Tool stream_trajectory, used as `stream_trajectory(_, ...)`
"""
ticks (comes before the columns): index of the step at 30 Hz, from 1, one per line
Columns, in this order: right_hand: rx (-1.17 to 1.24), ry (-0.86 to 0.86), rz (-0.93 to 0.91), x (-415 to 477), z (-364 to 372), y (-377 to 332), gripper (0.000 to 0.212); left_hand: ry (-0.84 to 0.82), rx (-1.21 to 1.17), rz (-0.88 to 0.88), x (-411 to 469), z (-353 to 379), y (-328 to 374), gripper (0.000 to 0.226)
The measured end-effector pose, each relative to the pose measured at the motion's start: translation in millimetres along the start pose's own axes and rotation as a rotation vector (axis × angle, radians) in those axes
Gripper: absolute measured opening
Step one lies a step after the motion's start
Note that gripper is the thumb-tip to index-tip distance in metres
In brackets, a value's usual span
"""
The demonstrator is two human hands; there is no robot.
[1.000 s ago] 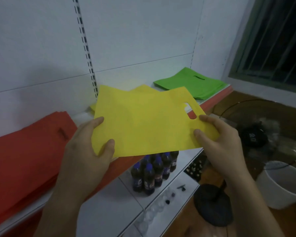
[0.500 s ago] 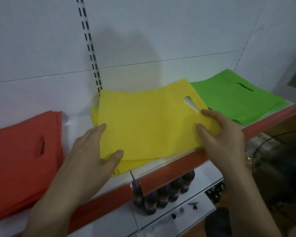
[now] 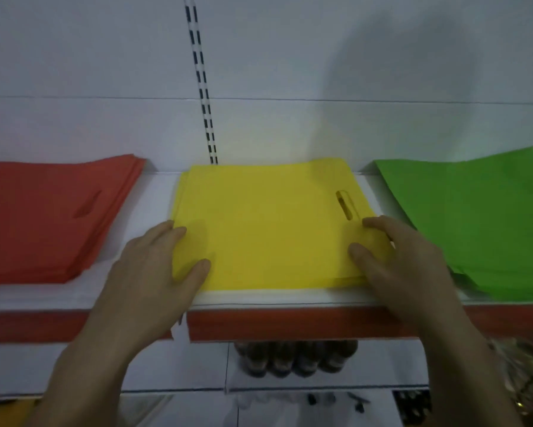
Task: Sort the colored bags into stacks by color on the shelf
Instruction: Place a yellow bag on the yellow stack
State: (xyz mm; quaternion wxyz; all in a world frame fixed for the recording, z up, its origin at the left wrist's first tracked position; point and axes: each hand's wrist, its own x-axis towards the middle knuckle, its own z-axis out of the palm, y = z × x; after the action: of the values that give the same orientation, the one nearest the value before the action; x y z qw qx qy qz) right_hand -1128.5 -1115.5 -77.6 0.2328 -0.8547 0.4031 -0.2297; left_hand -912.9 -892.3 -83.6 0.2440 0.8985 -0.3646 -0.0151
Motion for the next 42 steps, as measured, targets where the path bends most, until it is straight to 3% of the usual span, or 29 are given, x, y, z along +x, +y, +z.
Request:
stream_trajectory(6,0.018,0.112,-0.167,6,2,-4,0.04,0.154,0.014,0.045,-8,-2,1,0.064)
stream_trajectory(14,0.129,0.044,-0.404,2,54,-94,0.037,0.33,0.066,0.13,-50,-63,-52,0.054)
stream_trajectory(27,0.375,-0.21,-0.667,-118,216,-359,0.039,0.462,0.099,-0.166,-170,-186,-283,0.058)
stream_trajectory(37,0.392,-0.5,-0.907,-202,319,-549,0.043,0.492,0.264,-0.643,-283,-288,-445,0.073)
stream_trajectory(42,0.373,-0.606,-0.996,-230,374,-631,0.048,0.503,0.29,-0.786,-315,-313,-506,0.077)
